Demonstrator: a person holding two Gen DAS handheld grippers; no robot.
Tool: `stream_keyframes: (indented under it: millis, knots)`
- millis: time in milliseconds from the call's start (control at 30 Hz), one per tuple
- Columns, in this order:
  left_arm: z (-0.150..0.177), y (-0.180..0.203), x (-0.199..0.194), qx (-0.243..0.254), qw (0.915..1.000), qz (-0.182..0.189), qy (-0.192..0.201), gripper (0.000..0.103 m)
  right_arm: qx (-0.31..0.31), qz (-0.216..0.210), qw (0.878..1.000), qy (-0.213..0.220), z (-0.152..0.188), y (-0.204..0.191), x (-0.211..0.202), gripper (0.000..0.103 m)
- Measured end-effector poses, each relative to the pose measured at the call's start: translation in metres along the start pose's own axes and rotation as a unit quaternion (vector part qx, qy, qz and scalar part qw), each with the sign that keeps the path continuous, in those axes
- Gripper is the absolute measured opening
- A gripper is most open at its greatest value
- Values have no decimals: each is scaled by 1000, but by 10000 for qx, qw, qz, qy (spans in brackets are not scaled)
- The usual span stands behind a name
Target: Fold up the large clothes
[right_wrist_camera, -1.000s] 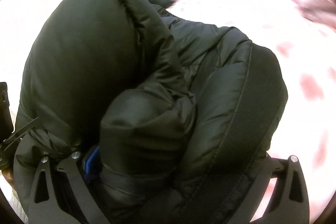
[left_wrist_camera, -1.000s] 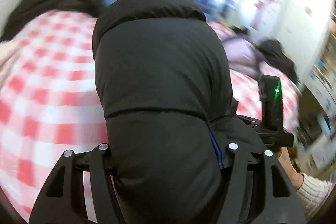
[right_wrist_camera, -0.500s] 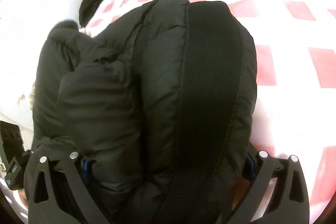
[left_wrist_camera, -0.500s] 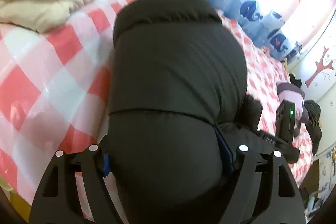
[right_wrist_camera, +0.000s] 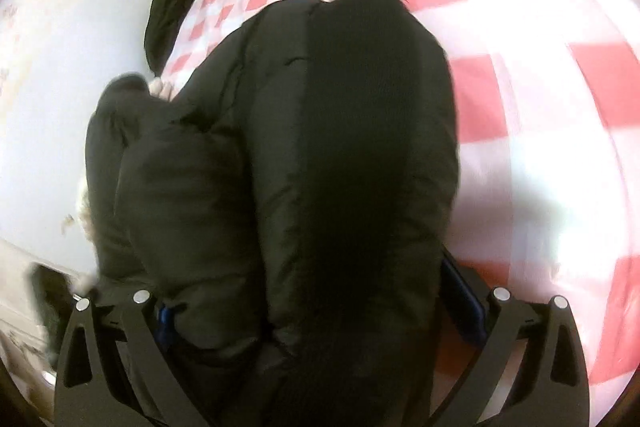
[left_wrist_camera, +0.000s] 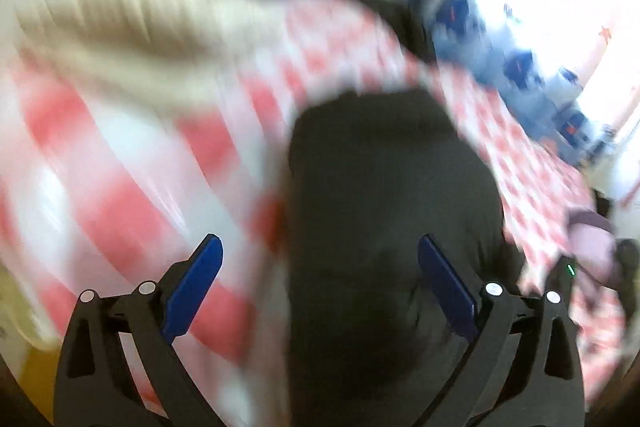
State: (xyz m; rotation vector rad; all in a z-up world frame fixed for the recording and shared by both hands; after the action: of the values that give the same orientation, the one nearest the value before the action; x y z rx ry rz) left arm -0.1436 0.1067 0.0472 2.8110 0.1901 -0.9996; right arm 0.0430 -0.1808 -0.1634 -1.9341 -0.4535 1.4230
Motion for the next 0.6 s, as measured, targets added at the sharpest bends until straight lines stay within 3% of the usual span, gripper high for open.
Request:
stream_keyframes:
  millis: [67, 133, 200, 267, 367, 467, 500, 600]
  knots:
    - [-15, 9, -3, 53, 9994, 206, 272, 94, 22, -110, 9999, -51, -2, -3, 0, 98]
    - [-27, 37, 18, 429, 9979, 481, 26, 94, -107, -63, 9999, -94, -3, -8, 2, 98]
    - [-27, 65, 48, 992, 9937, 480, -216, 94, -267, 12, 9996, 72, -11, -16, -6, 98]
    - [-16, 91, 84, 1405, 9863, 505, -703, 95, -495, 119, 9980, 377, -19, -30, -20, 98]
    - [-7, 108, 97, 1651, 9837, 281, -662, 95, -648, 463, 9954, 534, -33, -35, -19, 98]
    - [-10, 113, 96, 1734, 9820, 281, -697, 95, -177, 438, 9988, -129, -42, -16, 10, 98]
    - [-8, 110, 95, 1701, 9825, 267, -705, 95, -200, 457, 9987, -83, -42, -17, 9, 98]
    - [-9, 108, 93, 1626, 9837, 247, -734, 95, -628, 400, 9938, 820, -44, -45, -27, 98]
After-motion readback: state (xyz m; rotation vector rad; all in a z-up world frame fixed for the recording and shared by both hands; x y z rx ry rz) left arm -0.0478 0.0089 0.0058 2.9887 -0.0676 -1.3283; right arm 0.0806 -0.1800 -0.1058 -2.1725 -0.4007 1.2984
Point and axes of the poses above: each gripper's, at about its wrist camera, not at the fingertips, and x roughly the way its jaws point, y to its right, z to its underside, the point moved 2 cm from there along x, roughly the way its jaws point, and after that the axes turned 13 degrees about x, right-handed, at the moved point
